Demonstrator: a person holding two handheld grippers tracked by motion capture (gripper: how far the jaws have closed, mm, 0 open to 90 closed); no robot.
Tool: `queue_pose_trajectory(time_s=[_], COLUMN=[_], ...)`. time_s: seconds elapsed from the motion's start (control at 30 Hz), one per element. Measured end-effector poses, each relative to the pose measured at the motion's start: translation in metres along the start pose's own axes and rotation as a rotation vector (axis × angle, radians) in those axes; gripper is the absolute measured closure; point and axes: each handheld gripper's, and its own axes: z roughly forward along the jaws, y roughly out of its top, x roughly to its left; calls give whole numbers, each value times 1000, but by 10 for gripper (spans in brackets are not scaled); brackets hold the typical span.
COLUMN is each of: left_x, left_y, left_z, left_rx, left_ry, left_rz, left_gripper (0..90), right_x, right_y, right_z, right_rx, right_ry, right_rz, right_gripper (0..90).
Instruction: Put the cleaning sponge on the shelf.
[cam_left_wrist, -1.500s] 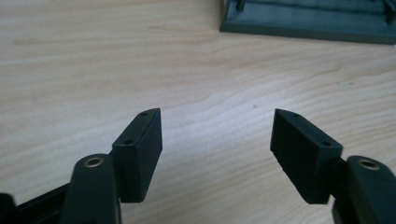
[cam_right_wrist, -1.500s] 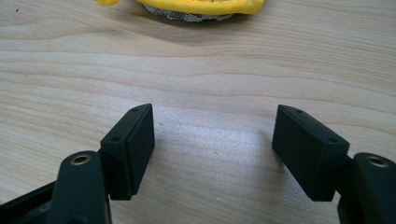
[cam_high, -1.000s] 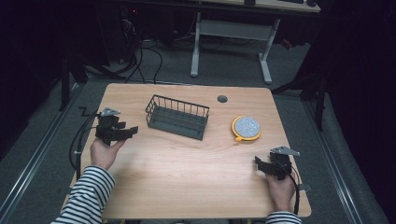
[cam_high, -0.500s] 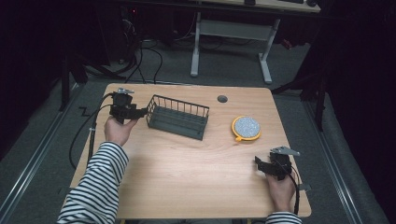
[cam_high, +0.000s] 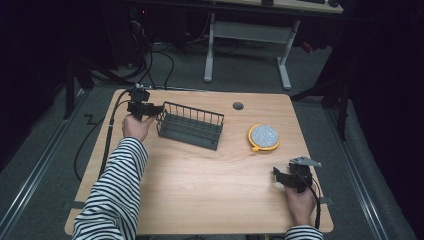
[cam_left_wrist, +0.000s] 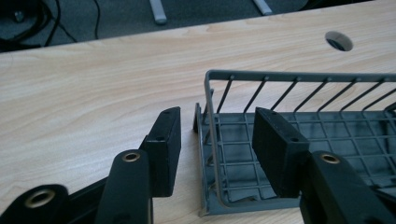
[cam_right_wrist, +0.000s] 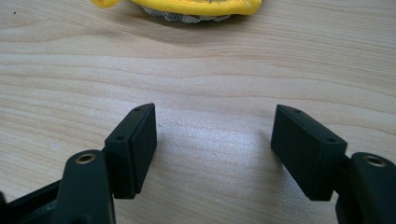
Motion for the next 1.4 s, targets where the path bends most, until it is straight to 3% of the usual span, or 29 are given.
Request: queue_pose_trajectory(time_s=[0.37, 0.73, 0.97, 1.4], left_x=[-1, -4, -4, -3], left_y=[-5, -7, -8, -8], left_z=[18, 23, 25, 24], left_rx=[43, 52, 56, 60], left_ry=[12, 20, 20, 9], left_rz=[12, 38, 31, 18], left_gripper=[622, 748, 828, 848], right_x=[0, 0, 0, 0], right_y=[0, 0, 0, 0], right_z=[0, 0, 0, 0], right_rx=[0, -1, 0, 0], right_ry=[0, -1, 0, 0], right_rz=[1, 0, 1, 1], right_gripper=[316, 316, 316, 316])
